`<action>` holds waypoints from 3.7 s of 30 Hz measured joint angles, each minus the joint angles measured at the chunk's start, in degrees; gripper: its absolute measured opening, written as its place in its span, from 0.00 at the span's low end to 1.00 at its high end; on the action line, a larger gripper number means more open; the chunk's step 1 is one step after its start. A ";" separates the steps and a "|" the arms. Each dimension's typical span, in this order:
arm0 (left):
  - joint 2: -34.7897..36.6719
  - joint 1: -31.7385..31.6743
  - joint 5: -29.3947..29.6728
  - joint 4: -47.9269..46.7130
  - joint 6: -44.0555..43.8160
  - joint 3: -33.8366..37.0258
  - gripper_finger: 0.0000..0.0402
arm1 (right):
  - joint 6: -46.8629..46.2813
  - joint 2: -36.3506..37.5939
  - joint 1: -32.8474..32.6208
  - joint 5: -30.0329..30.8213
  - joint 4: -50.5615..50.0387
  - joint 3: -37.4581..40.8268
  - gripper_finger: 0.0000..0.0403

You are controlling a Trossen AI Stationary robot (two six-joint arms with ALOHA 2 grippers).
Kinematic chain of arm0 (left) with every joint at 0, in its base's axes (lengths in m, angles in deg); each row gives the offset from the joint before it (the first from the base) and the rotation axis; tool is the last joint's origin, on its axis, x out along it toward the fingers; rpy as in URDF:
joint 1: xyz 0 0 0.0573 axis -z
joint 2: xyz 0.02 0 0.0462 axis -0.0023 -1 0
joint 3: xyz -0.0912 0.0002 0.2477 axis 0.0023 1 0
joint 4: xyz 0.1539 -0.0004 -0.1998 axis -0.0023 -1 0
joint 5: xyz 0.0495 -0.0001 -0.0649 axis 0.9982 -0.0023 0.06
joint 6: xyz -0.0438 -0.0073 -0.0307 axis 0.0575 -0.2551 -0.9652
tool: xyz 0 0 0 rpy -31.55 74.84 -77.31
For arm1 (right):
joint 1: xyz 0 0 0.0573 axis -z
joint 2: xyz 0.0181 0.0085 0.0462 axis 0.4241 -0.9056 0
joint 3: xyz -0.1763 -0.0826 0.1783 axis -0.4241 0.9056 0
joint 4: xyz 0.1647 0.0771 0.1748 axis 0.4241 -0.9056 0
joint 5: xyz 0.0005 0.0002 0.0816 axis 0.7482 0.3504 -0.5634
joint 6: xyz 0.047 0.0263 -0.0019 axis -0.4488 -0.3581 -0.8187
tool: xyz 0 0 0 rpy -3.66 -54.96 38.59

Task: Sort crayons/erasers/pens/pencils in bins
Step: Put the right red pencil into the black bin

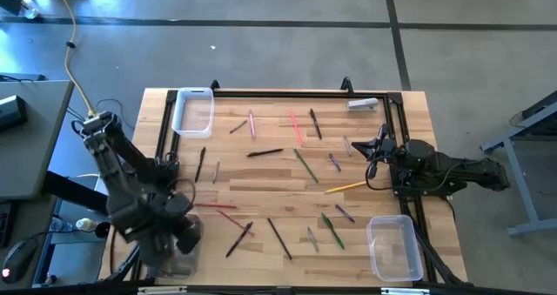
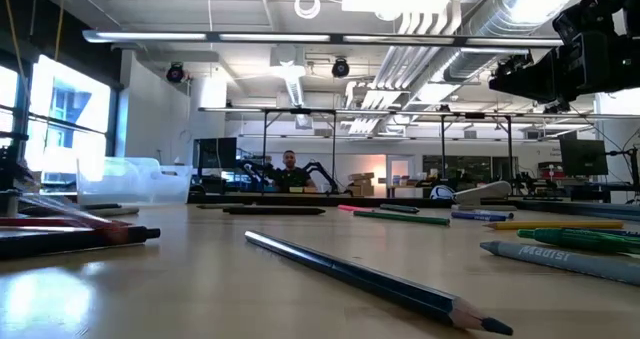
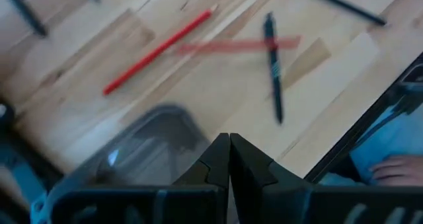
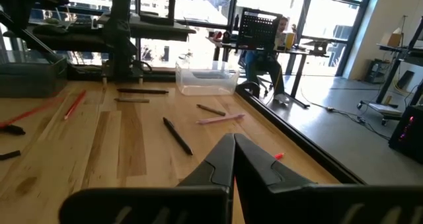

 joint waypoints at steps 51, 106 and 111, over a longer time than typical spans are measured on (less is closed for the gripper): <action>-23.15 -42.77 -20.06 43.16 103.25 4.89 0.35 | 0.00 0.00 0.00 -0.09 -0.02 0.00 0.00; -26.36 -46.09 -22.67 44.13 96.64 8.94 0.02 | 0.00 -0.76 0.02 -0.09 -0.02 0.00 0.00; -26.37 -46.34 -20.88 39.99 96.12 5.71 0.02 | 0.00 -0.76 0.02 -0.09 -0.02 0.00 0.00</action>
